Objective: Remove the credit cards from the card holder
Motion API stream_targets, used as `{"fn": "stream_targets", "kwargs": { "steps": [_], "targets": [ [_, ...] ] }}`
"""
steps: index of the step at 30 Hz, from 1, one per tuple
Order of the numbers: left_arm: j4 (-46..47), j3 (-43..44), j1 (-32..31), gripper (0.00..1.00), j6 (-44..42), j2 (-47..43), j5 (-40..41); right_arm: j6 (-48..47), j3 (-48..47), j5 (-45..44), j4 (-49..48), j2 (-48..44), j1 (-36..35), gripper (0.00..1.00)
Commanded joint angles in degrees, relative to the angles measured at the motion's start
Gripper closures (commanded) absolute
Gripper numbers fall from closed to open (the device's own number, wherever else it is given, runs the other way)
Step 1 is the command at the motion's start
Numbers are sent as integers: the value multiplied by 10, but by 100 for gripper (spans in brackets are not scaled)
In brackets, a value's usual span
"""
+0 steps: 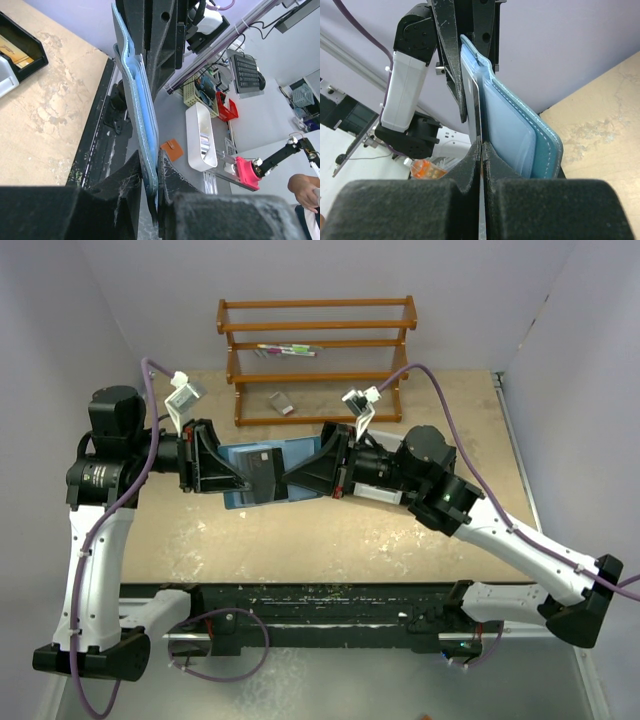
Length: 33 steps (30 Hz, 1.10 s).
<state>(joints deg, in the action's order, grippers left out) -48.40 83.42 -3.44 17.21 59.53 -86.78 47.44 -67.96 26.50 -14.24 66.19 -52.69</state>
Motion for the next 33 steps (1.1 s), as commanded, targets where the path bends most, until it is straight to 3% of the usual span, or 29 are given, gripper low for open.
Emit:
{"fn": "stream_targets", "kwargs": {
  "steps": [1,4,7,14,20,33],
  "targets": [
    [28,0,-3,93,15,-12,-63,1,8,-19,-26,-18,7,100],
    [31,0,-3,96,16,-13,-47,11,17,-7,-46,-17,7,99],
    [31,-2,-3,100,16,-13,-30,24,20,4,-67,0,7,87],
    [28,-4,-3,100,17,-13,-13,59,11,27,-122,44,7,83],
    [29,-2,-3,100,16,-11,-13,54,24,11,-113,16,7,97],
    [29,5,-3,100,12,-10,-14,6,33,12,10,-54,55,100]
  ]
}}
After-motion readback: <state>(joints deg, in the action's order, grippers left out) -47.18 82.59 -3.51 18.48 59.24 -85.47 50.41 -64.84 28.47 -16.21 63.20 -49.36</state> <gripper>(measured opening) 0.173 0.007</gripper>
